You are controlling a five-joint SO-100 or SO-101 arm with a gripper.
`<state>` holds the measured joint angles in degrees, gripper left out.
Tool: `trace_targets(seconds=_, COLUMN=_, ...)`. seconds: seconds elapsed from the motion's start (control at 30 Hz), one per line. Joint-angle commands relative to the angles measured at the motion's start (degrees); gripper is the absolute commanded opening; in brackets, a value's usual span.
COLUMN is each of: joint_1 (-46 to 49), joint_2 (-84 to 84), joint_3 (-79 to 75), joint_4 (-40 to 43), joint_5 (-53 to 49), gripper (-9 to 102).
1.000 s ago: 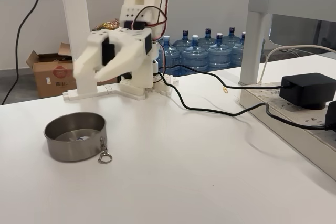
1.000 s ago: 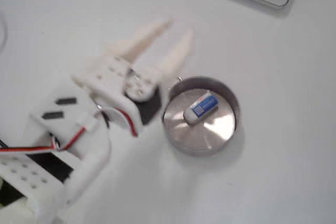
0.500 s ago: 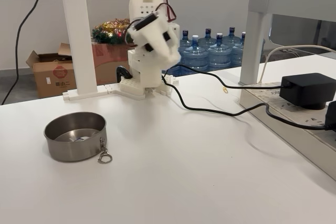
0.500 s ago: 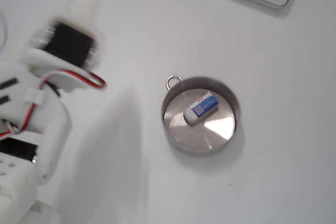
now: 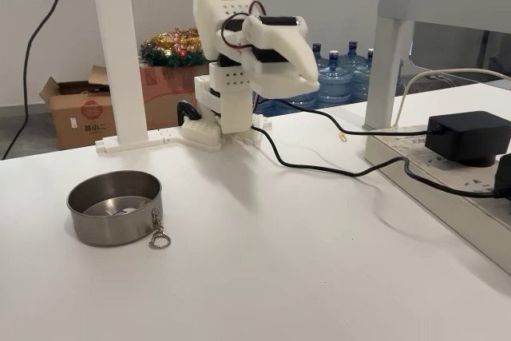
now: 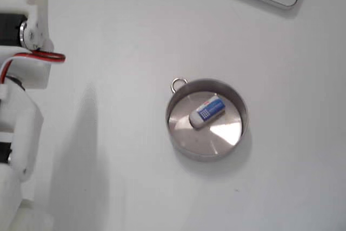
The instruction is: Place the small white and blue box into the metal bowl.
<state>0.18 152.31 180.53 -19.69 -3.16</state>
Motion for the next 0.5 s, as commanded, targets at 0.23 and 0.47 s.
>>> trace_targets(seconds=0.23, joint_1=-3.6, joint_2=35.68, joint_3=4.31, joint_4=55.02, joint_5=1.93, gripper=-5)
trace_targets(seconds=0.47, joint_1=-7.91, joint_2=46.23, joint_3=3.87, joint_4=72.77, joint_5=2.02, gripper=-5)
